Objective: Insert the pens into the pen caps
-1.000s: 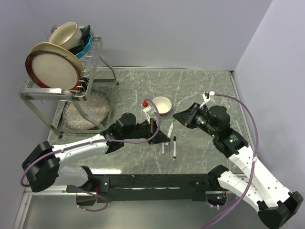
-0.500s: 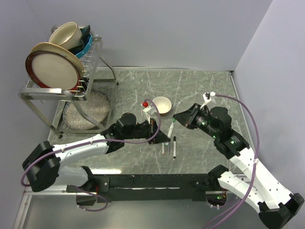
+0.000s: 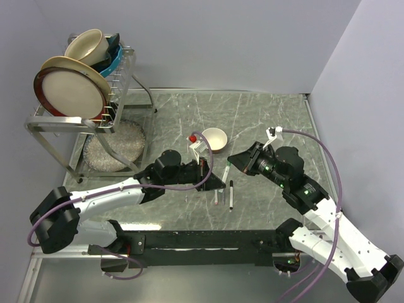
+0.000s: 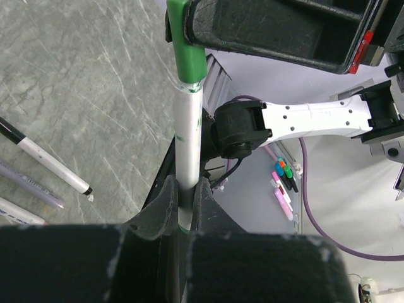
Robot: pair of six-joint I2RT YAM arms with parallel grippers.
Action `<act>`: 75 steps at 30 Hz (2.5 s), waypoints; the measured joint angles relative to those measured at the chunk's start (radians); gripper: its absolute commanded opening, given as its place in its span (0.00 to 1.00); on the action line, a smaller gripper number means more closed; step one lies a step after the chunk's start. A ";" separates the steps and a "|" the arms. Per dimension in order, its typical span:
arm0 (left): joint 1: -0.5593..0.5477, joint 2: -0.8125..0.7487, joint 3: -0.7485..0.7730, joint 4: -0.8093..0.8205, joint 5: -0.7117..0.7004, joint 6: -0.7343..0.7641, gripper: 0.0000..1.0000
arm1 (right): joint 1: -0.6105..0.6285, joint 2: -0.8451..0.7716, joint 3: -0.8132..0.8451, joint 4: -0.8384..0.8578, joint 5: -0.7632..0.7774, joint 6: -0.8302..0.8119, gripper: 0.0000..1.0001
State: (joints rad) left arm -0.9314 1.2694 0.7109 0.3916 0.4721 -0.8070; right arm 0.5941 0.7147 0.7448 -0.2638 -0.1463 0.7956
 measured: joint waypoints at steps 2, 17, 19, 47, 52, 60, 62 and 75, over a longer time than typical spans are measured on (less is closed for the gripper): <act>-0.001 -0.003 0.000 0.000 -0.002 0.000 0.01 | 0.005 -0.009 -0.006 0.008 0.005 0.000 0.07; -0.011 -0.086 0.010 -0.051 0.037 0.003 0.01 | 0.037 -0.192 -0.189 0.245 -0.058 0.023 0.36; -0.005 -0.107 0.016 -0.040 0.023 0.009 0.01 | 0.046 -0.195 -0.186 0.245 -0.104 0.022 0.45; 0.007 -0.369 0.030 -0.135 -0.018 0.170 0.01 | 0.124 0.141 0.358 0.172 -0.242 -0.085 0.67; 0.007 -0.373 0.030 -0.147 -0.014 0.183 0.01 | 0.194 0.210 0.412 0.126 -0.200 -0.121 0.62; 0.007 -0.421 0.019 -0.177 -0.014 0.191 0.01 | 0.275 0.228 0.422 0.112 -0.105 -0.160 0.53; 0.007 -0.430 0.016 -0.181 -0.015 0.193 0.01 | 0.282 0.229 0.425 0.106 -0.094 -0.164 0.53; 0.007 -0.443 0.015 -0.180 -0.017 0.195 0.01 | 0.309 0.239 0.431 0.074 -0.058 -0.177 0.39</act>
State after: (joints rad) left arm -0.9241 0.8268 0.7258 0.2115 0.4549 -0.6125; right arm 0.9035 0.9535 1.1763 -0.1898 -0.2039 0.6186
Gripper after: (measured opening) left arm 0.062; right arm 0.492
